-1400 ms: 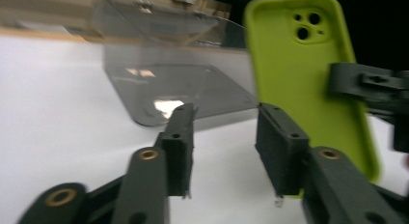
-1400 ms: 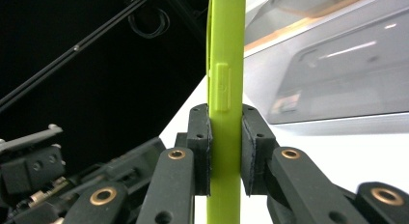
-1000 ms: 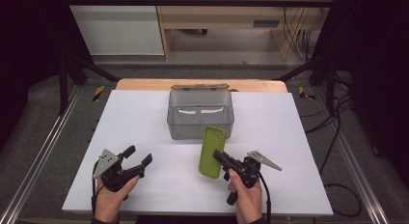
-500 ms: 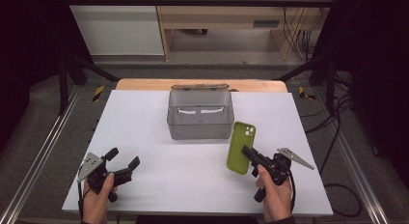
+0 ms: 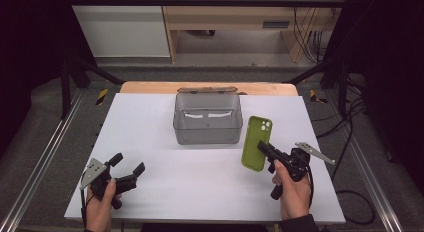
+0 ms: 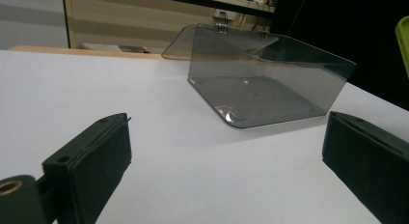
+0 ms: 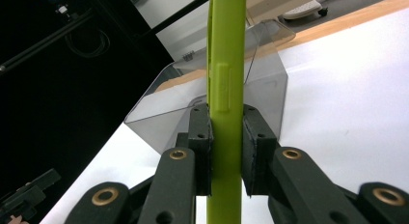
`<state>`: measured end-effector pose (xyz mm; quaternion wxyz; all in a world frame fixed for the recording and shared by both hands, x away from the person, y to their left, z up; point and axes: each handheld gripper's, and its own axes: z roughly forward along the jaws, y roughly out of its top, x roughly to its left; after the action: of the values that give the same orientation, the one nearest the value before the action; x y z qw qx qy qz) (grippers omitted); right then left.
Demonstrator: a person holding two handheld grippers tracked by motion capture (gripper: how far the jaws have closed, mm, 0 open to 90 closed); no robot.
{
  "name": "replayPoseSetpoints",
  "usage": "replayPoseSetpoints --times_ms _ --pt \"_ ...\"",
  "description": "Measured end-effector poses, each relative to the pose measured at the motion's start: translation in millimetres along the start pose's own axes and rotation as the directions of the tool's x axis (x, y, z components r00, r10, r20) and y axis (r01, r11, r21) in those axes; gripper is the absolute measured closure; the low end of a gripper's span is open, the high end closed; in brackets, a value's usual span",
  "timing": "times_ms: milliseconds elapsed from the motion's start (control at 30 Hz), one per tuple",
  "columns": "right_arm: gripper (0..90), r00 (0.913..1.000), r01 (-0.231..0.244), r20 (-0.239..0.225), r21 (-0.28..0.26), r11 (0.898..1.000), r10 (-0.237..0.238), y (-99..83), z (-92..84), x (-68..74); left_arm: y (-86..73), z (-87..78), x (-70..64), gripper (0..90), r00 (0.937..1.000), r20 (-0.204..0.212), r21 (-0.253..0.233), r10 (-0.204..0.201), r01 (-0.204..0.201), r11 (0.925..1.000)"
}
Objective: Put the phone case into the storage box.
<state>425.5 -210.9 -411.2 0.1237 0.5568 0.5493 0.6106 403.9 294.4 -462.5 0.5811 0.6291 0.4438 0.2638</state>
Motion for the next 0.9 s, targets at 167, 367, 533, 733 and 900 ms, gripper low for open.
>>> replayPoseSetpoints --times_ms 167,367,533,733,900 --pt "76.9 1.0000 -0.001 -0.001 0.004 1.000 0.001 6.3 3.7 1.9 -0.5 0.9 0.0 3.2 1.0000 -0.001 0.003 0.005 -0.005 1.0000" --pt "77.0 0.9999 0.010 -0.003 0.007 1.000 -0.010 16.5 7.8 7.4 -0.5 1.2 -1.0 3.2 1.0000 0.005 0.000 0.006 -0.006 1.0000" --pt "76.9 0.9998 0.019 -0.011 0.000 1.000 -0.019 26.6 9.7 13.1 -0.4 1.6 -1.7 3.2 0.9998 0.011 0.000 0.014 -0.014 0.9999" --pt "76.9 0.9992 0.036 -0.016 0.004 0.999 -0.036 36.4 13.6 18.7 -0.4 1.7 -2.3 3.2 0.9998 0.015 -0.001 0.016 -0.016 0.9999" --pt "76.9 0.9991 0.038 -0.020 0.014 0.999 -0.038 43.8 20.3 22.4 -0.7 2.3 -2.9 3.2 0.9996 0.018 0.001 0.022 -0.022 0.9998"
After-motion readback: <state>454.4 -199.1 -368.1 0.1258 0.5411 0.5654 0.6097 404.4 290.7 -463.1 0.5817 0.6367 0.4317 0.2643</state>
